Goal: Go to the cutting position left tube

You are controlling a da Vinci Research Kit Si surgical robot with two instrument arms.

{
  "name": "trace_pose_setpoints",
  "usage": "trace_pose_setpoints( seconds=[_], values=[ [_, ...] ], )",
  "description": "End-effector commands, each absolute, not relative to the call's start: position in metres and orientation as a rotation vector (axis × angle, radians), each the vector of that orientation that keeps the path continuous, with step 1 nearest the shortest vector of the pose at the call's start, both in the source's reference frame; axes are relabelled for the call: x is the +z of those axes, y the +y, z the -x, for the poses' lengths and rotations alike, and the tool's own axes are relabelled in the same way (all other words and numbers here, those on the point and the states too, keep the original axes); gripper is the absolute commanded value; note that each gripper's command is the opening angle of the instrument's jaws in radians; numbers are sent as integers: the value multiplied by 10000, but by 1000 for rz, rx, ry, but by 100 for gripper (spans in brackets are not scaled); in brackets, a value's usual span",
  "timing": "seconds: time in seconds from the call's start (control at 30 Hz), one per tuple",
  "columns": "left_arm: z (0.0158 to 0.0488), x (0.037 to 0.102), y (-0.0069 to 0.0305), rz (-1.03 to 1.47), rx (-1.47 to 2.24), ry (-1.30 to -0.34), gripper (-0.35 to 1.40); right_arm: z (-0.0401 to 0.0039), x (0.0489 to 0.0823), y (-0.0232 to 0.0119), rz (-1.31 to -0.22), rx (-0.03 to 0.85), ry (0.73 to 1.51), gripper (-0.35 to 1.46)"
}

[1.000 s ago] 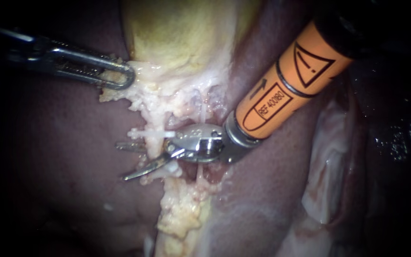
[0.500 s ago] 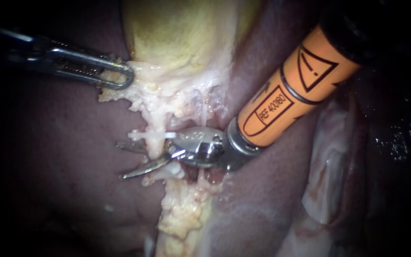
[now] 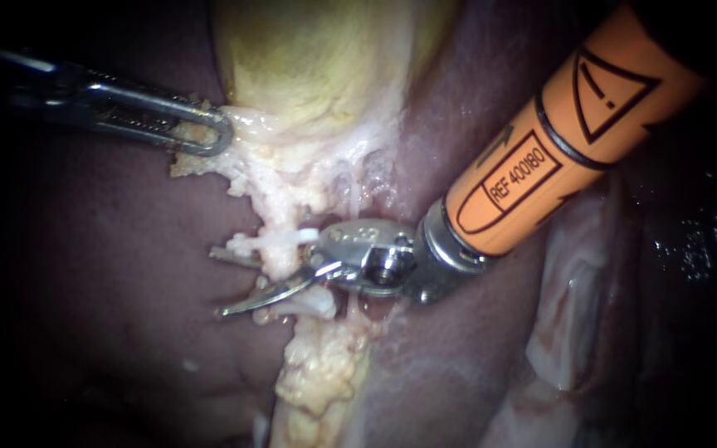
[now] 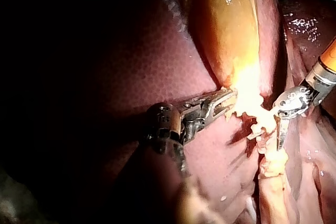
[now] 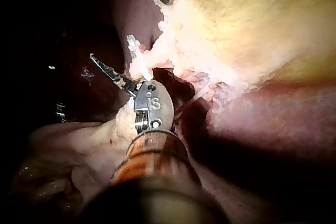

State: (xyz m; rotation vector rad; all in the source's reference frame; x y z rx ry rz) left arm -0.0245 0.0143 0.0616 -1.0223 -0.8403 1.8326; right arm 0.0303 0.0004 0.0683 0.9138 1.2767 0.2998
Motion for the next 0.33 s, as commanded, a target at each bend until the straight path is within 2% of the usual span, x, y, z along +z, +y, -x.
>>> trace_pose_setpoints(
  seconds=[0.03,0.33],
  values=[
    [245,616,143,1022,1833,-841,-35,-302,685,4,-913,300,1276,110],
    [245,616,143,1022,1833,-840,-35,-302,685,4,-925,314,1269,110]
  ],
)
